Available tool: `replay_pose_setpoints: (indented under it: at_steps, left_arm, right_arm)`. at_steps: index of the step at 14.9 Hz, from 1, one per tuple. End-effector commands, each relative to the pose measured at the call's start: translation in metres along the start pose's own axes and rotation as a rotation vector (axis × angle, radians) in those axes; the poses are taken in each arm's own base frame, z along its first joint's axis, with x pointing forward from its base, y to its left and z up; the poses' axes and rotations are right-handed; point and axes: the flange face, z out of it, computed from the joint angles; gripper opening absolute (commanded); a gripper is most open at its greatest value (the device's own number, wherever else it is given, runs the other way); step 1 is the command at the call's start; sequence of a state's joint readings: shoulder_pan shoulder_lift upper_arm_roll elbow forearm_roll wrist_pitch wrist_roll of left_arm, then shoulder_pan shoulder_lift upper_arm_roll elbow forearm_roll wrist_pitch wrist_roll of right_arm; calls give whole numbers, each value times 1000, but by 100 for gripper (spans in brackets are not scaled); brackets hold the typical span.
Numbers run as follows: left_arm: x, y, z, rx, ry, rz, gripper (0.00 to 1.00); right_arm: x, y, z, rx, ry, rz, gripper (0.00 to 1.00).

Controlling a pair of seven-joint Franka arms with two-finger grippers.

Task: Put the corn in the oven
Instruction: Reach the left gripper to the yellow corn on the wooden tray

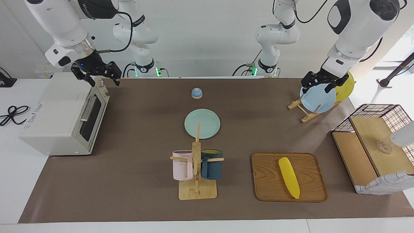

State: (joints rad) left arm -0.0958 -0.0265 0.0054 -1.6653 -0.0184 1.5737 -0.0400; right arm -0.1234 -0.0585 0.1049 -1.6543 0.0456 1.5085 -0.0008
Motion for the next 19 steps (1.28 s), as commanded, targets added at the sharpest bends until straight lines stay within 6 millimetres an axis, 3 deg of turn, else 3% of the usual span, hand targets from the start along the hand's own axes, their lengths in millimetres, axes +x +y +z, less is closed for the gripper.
replay_pose_setpoints:
  at_steps: [1, 8, 11, 14, 16, 17, 19]
  left_arm:
    - [0, -5, -4, 21, 12, 5, 100]
    - [2, -5, -5, -20, 37, -5, 100]
    - [16, 2, -2, -23, 103, 4, 100]
    - [45, 6, 24, -63, 78, -1, 100]
    - [78, 11, 45, -66, 55, 2, 100]
    - [98, 13, 64, -68, 38, 2, 100]
    - [133, 28, 95, -66, 44, 20, 100]
  right_arm:
    - [4, 0, -2, -5, 11, -16, 100]
    - [4, -1, -1, -5, 9, -19, 100]
    - [2, 3, 1, -5, 3, -19, 100]
    - [3, 1, 3, -6, 9, -22, 97]
    - [5, 4, 3, -7, 20, -34, 36]
    - [4, 4, 4, -9, 18, -59, 0]
    - [3, 7, 12, -11, 10, -118, 0]
